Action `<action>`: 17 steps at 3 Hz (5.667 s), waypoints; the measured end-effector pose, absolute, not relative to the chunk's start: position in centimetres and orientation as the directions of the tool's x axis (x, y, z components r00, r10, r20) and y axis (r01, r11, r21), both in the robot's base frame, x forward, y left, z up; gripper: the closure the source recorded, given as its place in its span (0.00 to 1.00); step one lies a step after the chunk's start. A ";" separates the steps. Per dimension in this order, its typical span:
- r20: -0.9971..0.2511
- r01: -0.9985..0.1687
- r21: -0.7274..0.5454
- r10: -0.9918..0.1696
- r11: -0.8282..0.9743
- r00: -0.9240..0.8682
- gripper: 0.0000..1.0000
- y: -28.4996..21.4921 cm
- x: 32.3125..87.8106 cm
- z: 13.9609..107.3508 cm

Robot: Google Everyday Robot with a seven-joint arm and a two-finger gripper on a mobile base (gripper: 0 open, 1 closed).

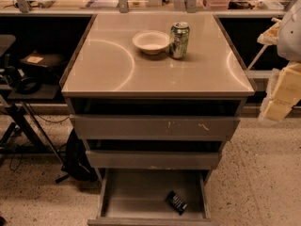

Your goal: Pick rxbar blueberry from bottom drawer and place on counter

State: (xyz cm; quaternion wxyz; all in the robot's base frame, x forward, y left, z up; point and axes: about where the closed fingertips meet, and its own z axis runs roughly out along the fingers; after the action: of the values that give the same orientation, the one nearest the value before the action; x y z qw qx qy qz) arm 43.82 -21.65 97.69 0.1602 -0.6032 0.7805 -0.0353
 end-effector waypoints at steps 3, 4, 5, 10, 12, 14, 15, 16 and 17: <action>-0.320 -0.955 -0.253 -0.945 0.153 -0.067 0.00 -16.0 41.4 93.3; -0.488 -0.982 -0.170 -0.873 0.078 0.015 0.00 -9.4 40.0 85.6; -0.618 -1.000 0.003 -0.786 -0.016 0.010 0.00 -0.8 38.4 74.6; -0.472 -0.981 0.015 -0.863 0.195 -0.179 0.00 -4.7 39.0 61.9; -0.452 -0.916 -0.162 -0.853 0.368 -0.263 0.00 -10.5 40.9 68.5; -0.452 -0.863 -0.153 -0.811 0.481 -0.372 0.00 -13.3 47.5 62.5; -0.474 -0.802 -0.154 -0.756 0.577 -0.452 0.00 -17.0 51.7 57.6; -0.474 -0.802 -0.154 -0.756 0.577 -0.452 0.00 -17.0 51.7 57.6; -0.476 -0.803 -0.139 -0.750 0.579 -0.459 0.00 -17.0 51.4 56.4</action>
Offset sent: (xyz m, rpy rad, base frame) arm -0.0151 0.0377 -0.0342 0.0666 -0.0122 0.1066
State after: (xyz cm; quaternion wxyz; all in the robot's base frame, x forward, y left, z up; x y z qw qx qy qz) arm 51.37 -16.96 56.41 0.2511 -0.4557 0.8524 0.0529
